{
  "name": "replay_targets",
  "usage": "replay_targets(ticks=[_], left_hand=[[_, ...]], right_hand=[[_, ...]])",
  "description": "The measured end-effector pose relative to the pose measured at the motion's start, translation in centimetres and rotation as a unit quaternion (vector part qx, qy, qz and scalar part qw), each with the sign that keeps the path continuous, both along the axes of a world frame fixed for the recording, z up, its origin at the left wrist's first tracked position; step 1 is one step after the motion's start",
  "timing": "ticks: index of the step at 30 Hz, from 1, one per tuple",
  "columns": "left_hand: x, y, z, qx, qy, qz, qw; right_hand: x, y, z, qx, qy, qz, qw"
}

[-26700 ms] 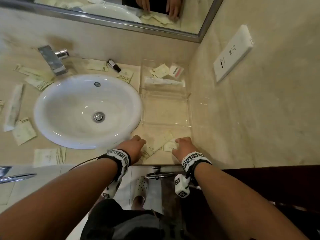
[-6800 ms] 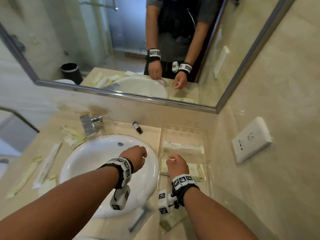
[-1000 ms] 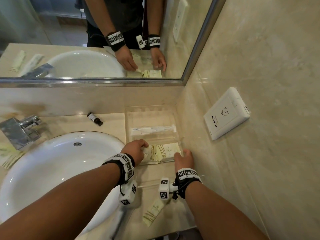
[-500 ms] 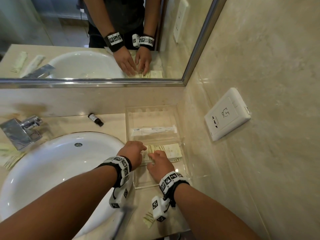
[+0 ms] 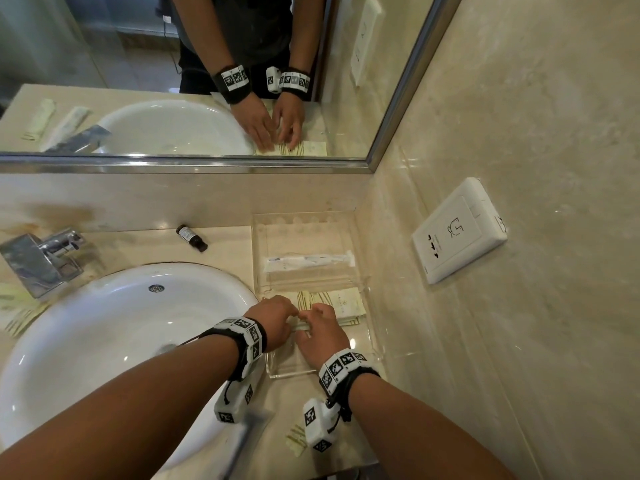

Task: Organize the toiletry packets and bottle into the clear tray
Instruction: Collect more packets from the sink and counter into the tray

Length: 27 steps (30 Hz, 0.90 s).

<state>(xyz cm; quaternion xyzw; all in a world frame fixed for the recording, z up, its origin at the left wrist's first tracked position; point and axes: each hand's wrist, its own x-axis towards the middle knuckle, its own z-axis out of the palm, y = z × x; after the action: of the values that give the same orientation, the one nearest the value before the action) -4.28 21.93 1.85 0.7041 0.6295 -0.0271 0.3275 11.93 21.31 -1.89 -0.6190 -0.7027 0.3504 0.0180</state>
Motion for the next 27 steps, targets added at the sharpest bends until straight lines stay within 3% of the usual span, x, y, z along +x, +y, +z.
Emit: replay_targets(ticks=[4,8,14,17,21,27], left_hand=[[-0.2,0.2,-0.3,0.025,-0.003,0.029,0.999],[-0.1,0.3,-0.3,0.039,0.054,0.039,0.997],[0.6,0.2,-0.5,-0.010,0.104,-0.006,0.994],[0.6,0.1,-0.6,0.017,0.110,-0.020,0.994],[0.7,0.1,-0.2,0.092,0.141,-0.109,0.980],[2.0,0.2,-1.1,0.063,0.153,-0.255,0.953]], right_hand=[[0.3,0.0,0.4,0.028,0.000,-0.023,0.999],[0.7,0.3,0.7,0.031,-0.043,-0.059,0.997],[0.9,0.7,0.8,0.011,-0.051,-0.061,0.997],[0.8,0.8,0.7,0.001,-0.037,-0.057,0.998],[1.5,1.0,1.3,0.010,-0.058,-0.074,0.996],[3.8,1.8,1.4,0.055,-0.092,-0.182,0.978]])
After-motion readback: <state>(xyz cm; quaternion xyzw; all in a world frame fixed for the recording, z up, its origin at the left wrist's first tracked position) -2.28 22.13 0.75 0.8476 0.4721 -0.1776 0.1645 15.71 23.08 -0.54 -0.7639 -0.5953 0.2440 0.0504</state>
